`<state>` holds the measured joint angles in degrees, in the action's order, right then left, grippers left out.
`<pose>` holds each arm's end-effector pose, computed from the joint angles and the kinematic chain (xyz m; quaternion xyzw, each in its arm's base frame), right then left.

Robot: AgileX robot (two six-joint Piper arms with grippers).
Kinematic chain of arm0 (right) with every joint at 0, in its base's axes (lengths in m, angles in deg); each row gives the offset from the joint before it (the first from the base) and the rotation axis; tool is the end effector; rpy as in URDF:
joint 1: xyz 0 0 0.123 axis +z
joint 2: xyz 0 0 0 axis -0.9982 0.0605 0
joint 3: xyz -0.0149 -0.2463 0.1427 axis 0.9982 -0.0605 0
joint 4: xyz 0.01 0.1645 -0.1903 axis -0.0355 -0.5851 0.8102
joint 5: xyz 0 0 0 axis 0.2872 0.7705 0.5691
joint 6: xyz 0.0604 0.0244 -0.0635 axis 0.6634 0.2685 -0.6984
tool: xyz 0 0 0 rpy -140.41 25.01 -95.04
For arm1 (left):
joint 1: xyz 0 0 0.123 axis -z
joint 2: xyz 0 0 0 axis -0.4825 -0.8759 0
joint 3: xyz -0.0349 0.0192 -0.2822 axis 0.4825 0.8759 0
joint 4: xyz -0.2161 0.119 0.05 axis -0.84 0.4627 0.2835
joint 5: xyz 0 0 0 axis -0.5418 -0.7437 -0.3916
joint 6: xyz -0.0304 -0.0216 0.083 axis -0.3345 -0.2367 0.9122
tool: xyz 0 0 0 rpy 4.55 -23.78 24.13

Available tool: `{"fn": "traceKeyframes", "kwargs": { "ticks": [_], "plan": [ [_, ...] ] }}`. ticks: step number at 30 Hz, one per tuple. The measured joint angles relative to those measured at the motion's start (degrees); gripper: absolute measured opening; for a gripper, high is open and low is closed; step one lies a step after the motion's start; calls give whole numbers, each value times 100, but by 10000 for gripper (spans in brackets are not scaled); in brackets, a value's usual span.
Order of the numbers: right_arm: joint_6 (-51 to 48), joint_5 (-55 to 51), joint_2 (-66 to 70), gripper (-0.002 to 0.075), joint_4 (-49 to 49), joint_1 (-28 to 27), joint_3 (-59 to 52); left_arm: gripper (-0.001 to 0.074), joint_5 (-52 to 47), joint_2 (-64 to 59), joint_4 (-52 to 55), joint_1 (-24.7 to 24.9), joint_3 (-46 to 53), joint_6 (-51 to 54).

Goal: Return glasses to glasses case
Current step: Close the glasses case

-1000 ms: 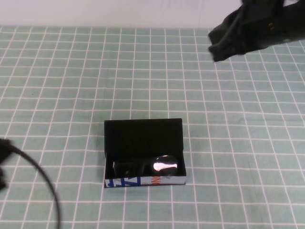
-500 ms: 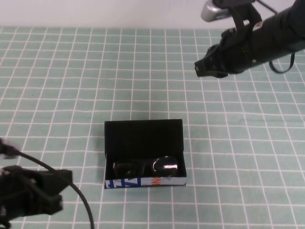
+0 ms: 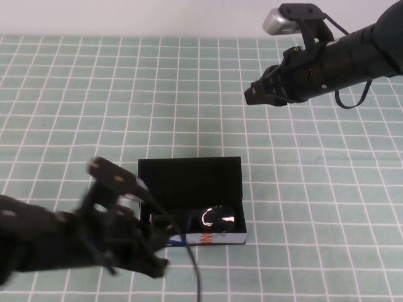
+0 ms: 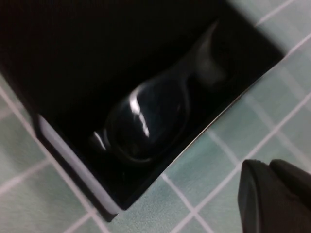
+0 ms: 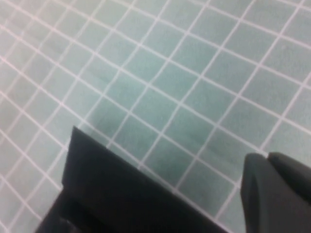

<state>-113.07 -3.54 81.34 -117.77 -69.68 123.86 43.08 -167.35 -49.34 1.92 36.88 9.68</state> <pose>0.3771 0.1590 0.2994 -0.2752 0.8688 0.2549 0.3231 0.1894 -0.1501 0.1978 0.3065 0.8655 -0.2551 0.3033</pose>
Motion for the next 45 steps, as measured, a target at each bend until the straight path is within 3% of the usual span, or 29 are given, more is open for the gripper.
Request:
{"fn": "traceKeyframes", "kwargs": {
  "ticks": [6, 10, 18, 34, 45],
  "plan": [
    [-10, -59, 333, -11, -244, 0, 217, -2, 1795, -950, -814, 1314, -36, 106],
    [-10, -267, 749, -11, -293, 0, 577, -2, 2701, -1111, -968, 1853, -89, 106],
    [-252, -435, 1236, -11, -469, 0, 851, -2, 3233, -1120, -957, 1924, -355, 106],
    [-520, -390, 1313, -11, -875, 11, 851, -2, 2981, -1529, -774, 1924, -390, -156],
    [-677, -453, 1313, -11, -851, 44, 851, -2, 2836, -2044, -555, 1924, -955, -156]
  ]
}}
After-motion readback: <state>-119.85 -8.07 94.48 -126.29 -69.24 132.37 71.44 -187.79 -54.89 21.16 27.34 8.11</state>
